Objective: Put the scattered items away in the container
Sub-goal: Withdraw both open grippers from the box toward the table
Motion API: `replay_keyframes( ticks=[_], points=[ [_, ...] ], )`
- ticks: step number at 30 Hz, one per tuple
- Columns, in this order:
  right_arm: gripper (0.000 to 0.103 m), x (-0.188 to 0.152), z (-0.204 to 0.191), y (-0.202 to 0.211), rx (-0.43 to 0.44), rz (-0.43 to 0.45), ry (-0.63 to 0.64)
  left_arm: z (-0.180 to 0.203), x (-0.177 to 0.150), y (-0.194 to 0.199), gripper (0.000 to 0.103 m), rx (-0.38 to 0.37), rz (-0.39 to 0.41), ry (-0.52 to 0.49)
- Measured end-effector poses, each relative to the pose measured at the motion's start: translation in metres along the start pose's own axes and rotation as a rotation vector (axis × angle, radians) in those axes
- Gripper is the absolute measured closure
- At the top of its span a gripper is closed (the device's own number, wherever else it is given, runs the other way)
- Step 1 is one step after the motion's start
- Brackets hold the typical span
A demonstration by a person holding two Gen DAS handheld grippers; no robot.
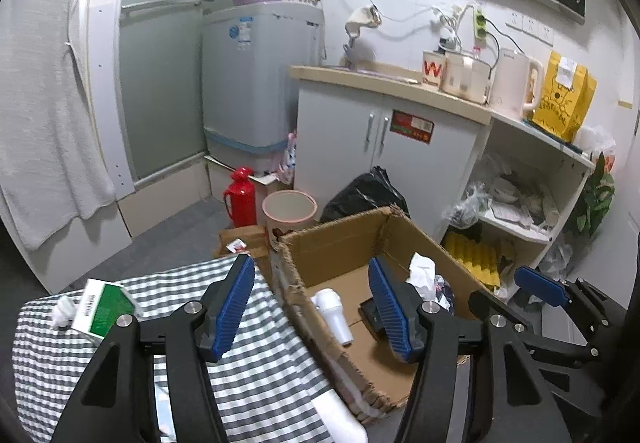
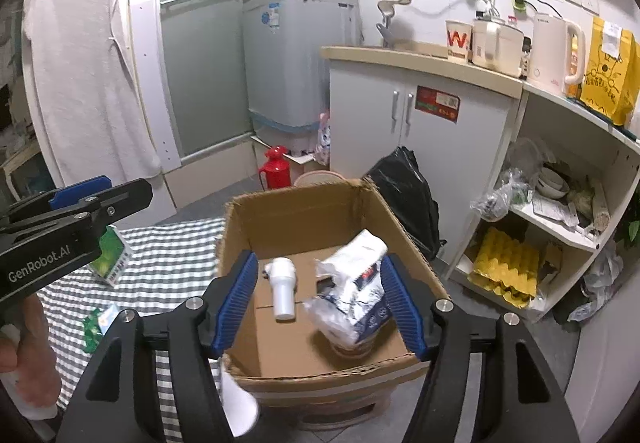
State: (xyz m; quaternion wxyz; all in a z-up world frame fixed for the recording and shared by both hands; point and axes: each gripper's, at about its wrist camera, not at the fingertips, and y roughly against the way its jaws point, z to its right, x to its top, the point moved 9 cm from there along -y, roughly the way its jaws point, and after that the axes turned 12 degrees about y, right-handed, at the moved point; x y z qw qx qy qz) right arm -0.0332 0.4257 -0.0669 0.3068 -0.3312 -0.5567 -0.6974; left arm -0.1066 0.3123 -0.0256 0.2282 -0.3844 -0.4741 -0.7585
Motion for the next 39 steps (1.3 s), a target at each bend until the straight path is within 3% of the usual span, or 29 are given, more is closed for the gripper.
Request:
replay_keyframes(
  ticks=[16,32,35,39],
  points=[
    [0.029,0.038,-0.066,0.041,0.065,0.113,0.048,-0.072,0.019,0.071,0.03,0.088,0.098,0.034],
    [0.007,0.054,-0.144,0.043,0.155,0.152,0.12,-0.177,0.025,0.115,0.0,0.228,0.181,0.133],
    [0.0,0.054,-0.158,0.04,0.175,0.153,0.135,-0.193,0.024,0.12,0.0,0.259,0.195,0.142],
    [0.0,0.053,-0.175,0.035,0.206,0.142,0.157,-0.214,0.018,0.123,0.0,0.301,0.193,0.147]
  ],
)
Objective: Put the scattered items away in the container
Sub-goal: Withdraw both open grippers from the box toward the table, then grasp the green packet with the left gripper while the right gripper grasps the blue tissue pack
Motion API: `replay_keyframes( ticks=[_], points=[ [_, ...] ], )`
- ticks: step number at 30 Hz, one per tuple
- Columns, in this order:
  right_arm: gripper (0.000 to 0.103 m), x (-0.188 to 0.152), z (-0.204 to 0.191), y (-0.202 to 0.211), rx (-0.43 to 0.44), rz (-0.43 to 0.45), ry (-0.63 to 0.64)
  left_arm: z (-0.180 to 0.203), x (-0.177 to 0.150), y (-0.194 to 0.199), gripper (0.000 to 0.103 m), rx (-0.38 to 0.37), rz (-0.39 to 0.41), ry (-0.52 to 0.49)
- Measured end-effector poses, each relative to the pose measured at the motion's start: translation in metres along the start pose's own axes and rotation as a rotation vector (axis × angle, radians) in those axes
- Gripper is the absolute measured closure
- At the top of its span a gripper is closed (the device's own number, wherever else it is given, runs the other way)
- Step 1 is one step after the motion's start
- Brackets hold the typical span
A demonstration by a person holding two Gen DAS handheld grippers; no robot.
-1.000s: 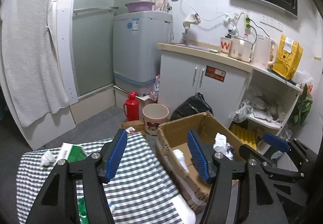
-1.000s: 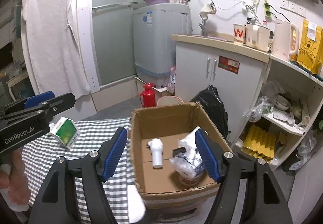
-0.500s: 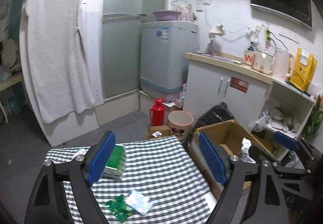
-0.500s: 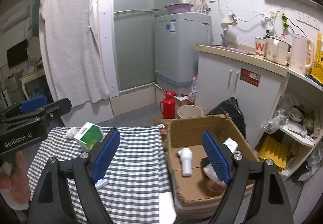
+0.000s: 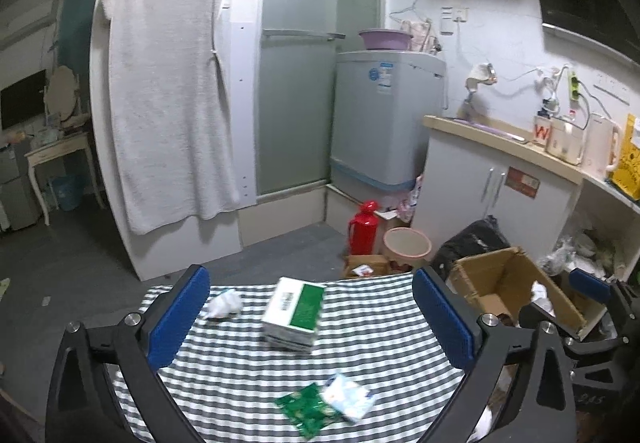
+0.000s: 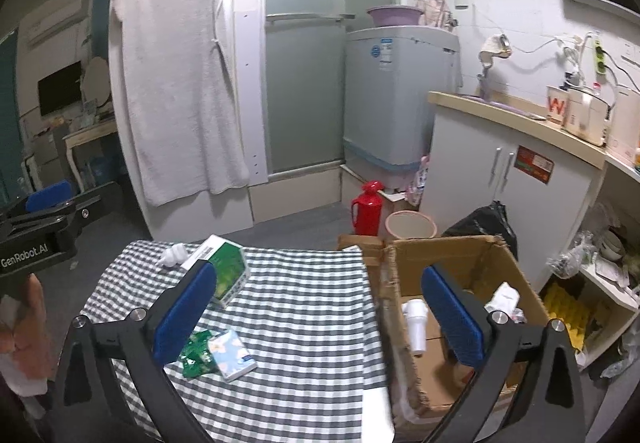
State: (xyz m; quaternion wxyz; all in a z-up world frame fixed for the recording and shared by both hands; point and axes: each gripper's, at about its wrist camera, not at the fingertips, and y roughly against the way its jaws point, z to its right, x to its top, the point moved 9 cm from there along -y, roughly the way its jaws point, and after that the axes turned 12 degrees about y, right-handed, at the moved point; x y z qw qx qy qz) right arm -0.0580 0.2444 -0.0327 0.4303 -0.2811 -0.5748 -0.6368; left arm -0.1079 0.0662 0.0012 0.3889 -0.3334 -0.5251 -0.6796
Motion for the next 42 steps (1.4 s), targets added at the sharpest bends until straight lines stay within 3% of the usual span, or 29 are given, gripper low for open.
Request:
replay_keyframes(
  ticks=[10,30,42],
  points=[
    [0.0,-0.012,-0.036,-0.031,0.081,-0.039,0.058,-0.033,-0.022,-0.016,0.0,0.048,-0.053,-0.003],
    [0.0,-0.102,-0.075,-0.1,0.187,-0.247,0.11,-0.06,-0.131,-0.092,0.0,0.104,-0.317,0.007],
    [0.001,-0.135,-0.093,-0.127,0.228,-0.325,0.163,-0.062,-0.181,-0.12,0.0,0.115,-0.449,0.043]
  ],
)
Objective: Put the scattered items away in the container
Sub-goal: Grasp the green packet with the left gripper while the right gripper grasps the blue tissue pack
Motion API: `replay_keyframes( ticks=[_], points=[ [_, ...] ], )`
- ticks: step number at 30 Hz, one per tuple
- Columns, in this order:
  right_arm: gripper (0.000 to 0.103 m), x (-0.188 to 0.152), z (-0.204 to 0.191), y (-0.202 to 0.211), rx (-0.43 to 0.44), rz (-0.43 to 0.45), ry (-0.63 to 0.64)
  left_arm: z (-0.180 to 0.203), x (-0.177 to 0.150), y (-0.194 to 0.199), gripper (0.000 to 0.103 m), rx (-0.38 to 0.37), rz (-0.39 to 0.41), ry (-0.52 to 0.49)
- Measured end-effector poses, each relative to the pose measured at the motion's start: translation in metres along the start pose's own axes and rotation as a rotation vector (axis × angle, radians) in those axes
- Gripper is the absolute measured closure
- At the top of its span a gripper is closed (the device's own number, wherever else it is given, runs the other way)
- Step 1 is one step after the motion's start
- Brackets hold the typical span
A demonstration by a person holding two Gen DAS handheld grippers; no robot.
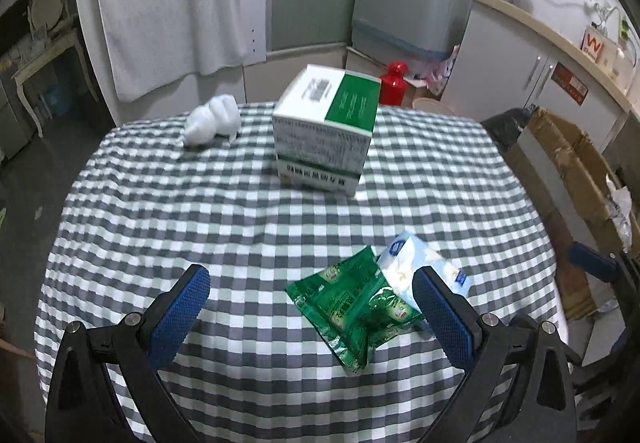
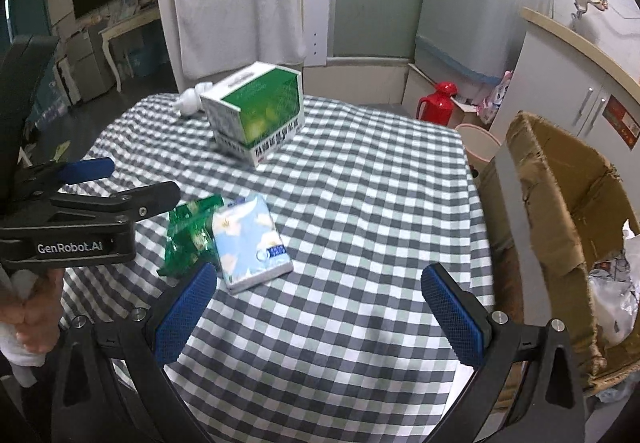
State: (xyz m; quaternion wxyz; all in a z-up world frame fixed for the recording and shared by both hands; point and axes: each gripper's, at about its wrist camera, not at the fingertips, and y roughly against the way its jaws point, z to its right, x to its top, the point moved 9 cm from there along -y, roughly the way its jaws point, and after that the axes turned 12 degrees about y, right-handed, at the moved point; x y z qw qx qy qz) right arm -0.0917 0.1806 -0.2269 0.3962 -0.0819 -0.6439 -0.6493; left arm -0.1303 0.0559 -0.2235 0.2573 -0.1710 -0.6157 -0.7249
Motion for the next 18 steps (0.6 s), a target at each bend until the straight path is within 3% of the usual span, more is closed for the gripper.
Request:
replay_keyframes(
  ticks=[18],
  points=[
    [0.001,-0.015,-0.022,-0.027,0.088,-0.079,0.068,0.001,-0.018,-0.042,0.0,0.001,-0.119,0.019]
  ],
)
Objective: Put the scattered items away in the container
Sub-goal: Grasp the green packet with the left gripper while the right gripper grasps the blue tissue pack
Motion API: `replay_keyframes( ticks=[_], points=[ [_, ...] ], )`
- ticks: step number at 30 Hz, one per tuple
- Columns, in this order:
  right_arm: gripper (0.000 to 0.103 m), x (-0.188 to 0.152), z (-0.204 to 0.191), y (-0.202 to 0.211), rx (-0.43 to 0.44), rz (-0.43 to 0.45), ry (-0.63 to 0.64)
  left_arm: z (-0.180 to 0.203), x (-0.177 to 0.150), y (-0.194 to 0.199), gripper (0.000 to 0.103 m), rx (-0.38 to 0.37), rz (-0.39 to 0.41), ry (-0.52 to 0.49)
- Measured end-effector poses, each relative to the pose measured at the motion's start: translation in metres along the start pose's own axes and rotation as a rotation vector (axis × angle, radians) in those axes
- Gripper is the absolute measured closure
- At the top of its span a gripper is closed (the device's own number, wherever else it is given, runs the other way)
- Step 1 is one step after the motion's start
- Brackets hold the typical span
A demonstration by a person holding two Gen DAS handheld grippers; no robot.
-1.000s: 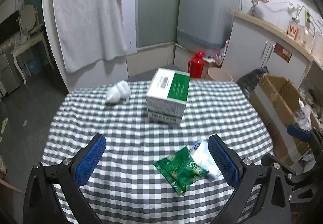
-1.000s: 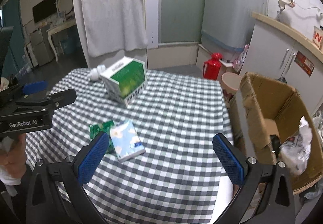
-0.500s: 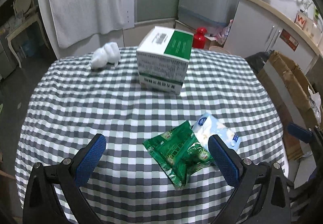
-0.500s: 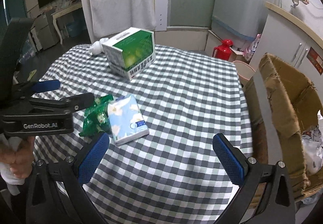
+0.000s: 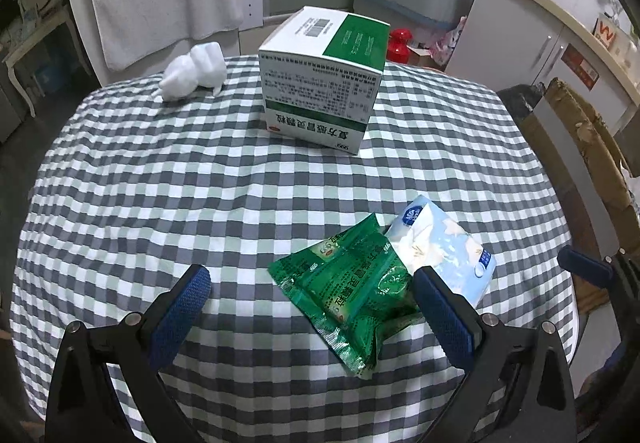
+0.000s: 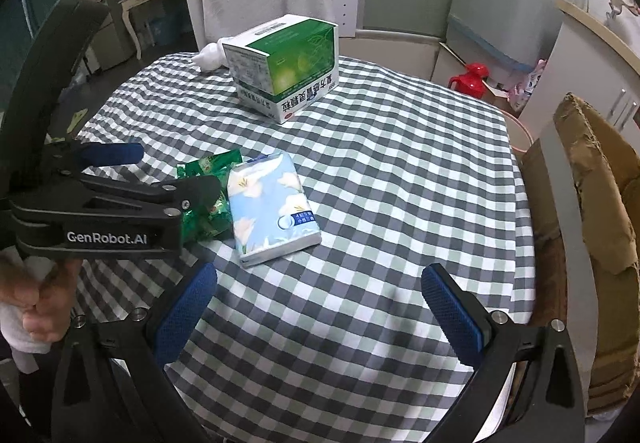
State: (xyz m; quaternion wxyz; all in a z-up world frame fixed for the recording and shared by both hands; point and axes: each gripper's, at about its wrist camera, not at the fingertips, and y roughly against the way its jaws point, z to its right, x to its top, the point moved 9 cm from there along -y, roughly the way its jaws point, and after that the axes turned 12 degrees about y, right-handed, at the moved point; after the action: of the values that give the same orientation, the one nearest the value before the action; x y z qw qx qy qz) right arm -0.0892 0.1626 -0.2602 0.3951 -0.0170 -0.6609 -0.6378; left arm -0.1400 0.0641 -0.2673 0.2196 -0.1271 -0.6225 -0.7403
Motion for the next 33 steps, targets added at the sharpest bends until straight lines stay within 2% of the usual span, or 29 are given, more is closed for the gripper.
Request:
replay_keyframes(
  ticks=[4,9,12,13,14,17,25,33],
  points=[
    [0.001,0.002,-0.002,-0.004,0.008,-0.008,0.005,0.004,-0.001,-0.01,0.001,-0.014,-0.018,0.009],
    [0.002,0.004,-0.004,-0.011,0.023,-0.015,0.012,0.006,-0.005,-0.019,0.01,-0.041,-0.04,0.009],
    [0.003,0.004,-0.007,-0.015,0.031,-0.02,0.018,0.005,-0.005,-0.019,0.025,-0.033,-0.037,-0.001],
    [0.003,0.004,-0.007,-0.016,0.033,-0.02,0.02,0.003,-0.005,-0.019,0.039,-0.01,-0.034,-0.009],
    [0.003,0.005,-0.009,-0.017,0.036,-0.02,0.023,0.001,-0.006,-0.02,0.045,0.009,-0.031,-0.019],
    [0.003,0.008,-0.012,-0.019,0.041,-0.017,0.03,-0.001,-0.006,-0.019,0.057,0.011,-0.028,-0.031],
    [0.003,0.017,-0.019,-0.026,0.044,-0.014,0.044,-0.021,-0.002,-0.01,0.068,0.03,-0.012,-0.02],
    [0.003,0.03,-0.019,-0.038,0.033,-0.016,0.017,-0.046,0.002,0.001,0.069,0.043,0.009,0.001]
  ],
)
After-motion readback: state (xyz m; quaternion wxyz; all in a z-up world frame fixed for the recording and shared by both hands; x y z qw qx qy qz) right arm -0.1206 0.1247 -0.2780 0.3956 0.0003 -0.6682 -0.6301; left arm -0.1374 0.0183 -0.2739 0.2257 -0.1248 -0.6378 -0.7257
